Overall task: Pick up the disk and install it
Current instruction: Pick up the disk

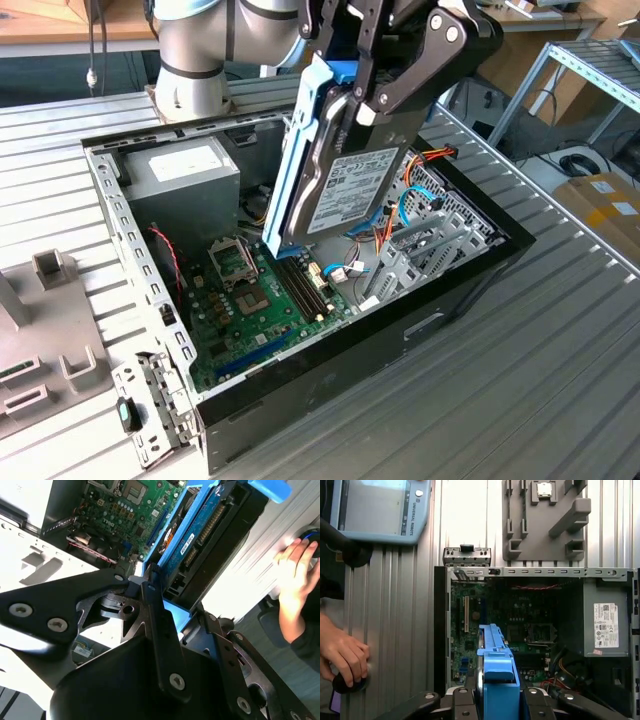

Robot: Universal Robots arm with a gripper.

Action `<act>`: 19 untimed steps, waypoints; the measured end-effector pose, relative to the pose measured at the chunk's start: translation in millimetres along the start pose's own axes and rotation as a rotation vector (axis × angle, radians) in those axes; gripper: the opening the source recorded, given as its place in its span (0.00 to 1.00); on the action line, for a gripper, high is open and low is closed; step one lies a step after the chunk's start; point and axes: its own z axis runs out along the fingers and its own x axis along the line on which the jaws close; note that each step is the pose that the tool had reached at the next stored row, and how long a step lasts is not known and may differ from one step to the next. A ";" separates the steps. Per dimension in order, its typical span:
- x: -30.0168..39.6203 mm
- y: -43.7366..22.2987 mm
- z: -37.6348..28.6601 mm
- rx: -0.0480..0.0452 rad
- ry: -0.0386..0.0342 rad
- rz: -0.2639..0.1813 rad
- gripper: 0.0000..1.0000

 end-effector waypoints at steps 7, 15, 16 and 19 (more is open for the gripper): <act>0.2 -4.3 -0.1 0.0000 0.0000 0.000 0.37; 0.3 -9.7 -0.2 0.0000 0.0000 0.000 0.37; 0.3 -10.9 -0.2 0.0000 0.0000 0.000 0.37; 0.4 -15.0 -0.2 0.0000 0.0000 0.000 0.37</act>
